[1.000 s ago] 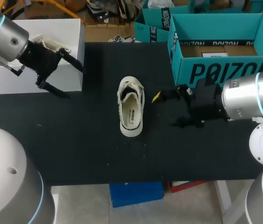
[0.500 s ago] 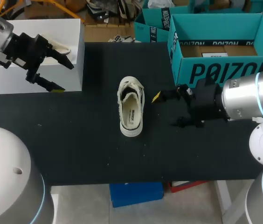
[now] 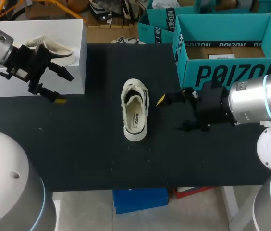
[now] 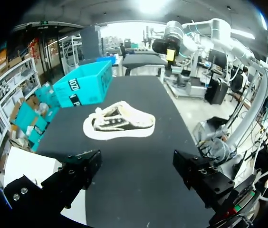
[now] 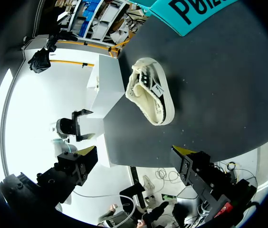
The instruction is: Take the shoe out of the shoebox, open the shoe tongue, remove and reinsert the insole, then place the shoe into the shoebox
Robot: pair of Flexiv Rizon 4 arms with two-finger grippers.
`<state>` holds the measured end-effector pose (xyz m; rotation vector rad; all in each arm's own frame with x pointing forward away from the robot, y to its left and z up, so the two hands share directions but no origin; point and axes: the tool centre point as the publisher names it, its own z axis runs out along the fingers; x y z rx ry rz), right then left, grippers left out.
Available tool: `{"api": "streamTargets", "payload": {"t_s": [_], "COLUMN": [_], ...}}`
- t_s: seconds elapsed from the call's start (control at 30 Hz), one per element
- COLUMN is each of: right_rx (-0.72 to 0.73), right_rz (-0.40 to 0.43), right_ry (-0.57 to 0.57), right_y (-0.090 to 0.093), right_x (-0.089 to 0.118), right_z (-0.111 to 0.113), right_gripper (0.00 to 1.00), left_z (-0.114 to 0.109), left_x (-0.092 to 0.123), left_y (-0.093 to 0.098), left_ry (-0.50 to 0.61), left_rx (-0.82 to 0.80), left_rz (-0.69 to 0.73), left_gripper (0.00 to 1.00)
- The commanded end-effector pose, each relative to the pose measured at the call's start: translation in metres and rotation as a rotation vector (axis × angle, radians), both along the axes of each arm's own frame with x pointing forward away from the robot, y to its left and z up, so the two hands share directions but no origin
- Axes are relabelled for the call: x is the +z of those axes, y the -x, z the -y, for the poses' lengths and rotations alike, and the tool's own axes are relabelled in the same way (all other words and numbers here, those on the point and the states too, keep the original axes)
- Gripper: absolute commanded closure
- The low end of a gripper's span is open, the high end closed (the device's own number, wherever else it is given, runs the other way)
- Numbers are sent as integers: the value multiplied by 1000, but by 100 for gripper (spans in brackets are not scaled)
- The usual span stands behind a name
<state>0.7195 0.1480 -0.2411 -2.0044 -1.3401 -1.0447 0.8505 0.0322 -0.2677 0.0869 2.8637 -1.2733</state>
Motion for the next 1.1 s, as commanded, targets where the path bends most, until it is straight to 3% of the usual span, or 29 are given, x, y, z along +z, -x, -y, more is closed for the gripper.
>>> {"api": "streamTargets", "payload": {"t_s": [0.03,0.13,0.23,0.4,0.57,0.77,1.1], "right_rx": [-1,-1,49,188,331,567,567], "right_rz": [0,0,-15,-88,-163,-287,-287], "right_ry": [2,2,89,313,502,851,851], "right_y": [0,0,-19,-52,-79,-95,-95], "right_x": [0,0,11,17,9,-7,-7], "right_z": [-1,-1,14,23,19,2,2], "right_gripper": [0,0,0,0,0,0,0], "left_z": [-3,-3,-3,-3,-3,-3,-3], "left_x": [-1,-1,-1,-1,-1,-1,-1], "left_y": [4,4,4,4,4,4,4], "left_ry": [-9,-9,-9,-9,-9,-9,-9], "left_rx": [22,22,22,22,22,22,22], "left_rz": [18,18,18,18,18,18,18], "left_gripper": [0,0,0,0,0,0,0]}}
